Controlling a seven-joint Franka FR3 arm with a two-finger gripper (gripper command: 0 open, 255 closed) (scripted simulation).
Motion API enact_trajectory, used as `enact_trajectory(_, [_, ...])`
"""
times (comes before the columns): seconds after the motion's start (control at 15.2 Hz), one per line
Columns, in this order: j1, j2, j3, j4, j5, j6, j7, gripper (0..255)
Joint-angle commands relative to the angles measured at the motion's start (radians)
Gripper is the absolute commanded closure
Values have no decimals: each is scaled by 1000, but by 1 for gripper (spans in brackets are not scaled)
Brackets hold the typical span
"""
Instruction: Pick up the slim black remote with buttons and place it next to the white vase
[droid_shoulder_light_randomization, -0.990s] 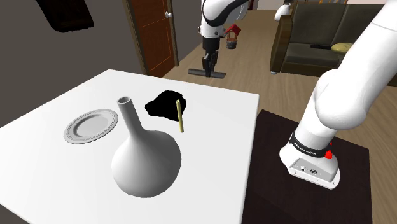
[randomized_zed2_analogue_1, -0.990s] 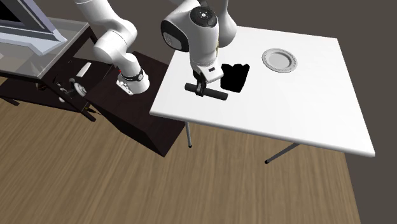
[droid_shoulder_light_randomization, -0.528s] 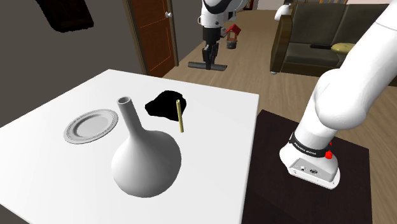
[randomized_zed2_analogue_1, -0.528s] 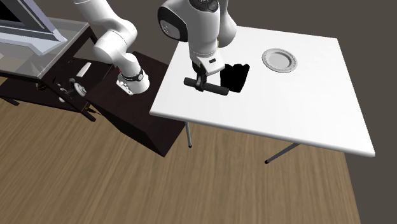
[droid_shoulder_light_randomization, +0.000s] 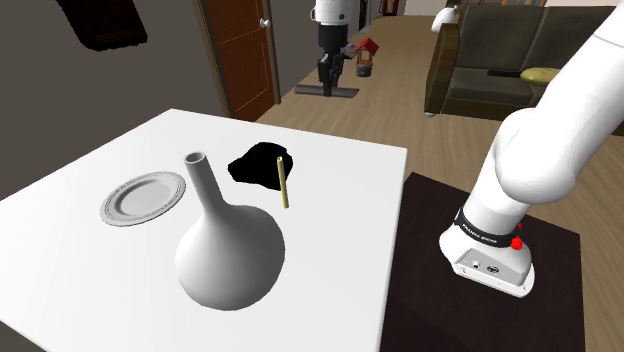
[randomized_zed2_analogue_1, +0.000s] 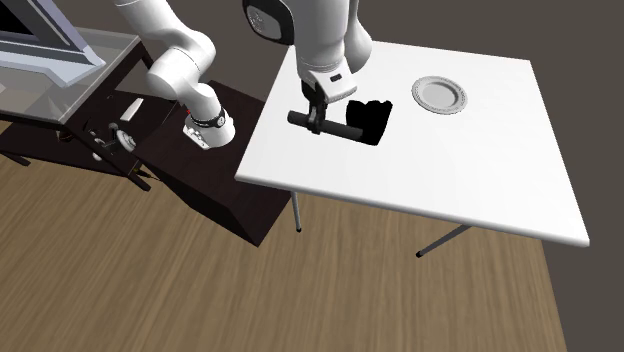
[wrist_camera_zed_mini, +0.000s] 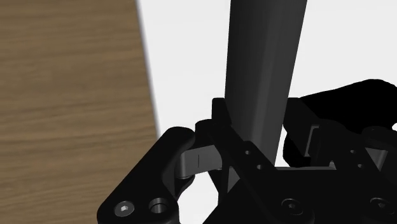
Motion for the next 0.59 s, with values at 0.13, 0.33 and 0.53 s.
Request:
enact_trajectory(0.13, [1,-6,2,52,-1,-59,5,255])
enact_trajectory(0.33, [1,-8,3,91,-2,-99,8,255])
enact_trajectory(0.53, [2,-7,3,132,-2,-139,10,255])
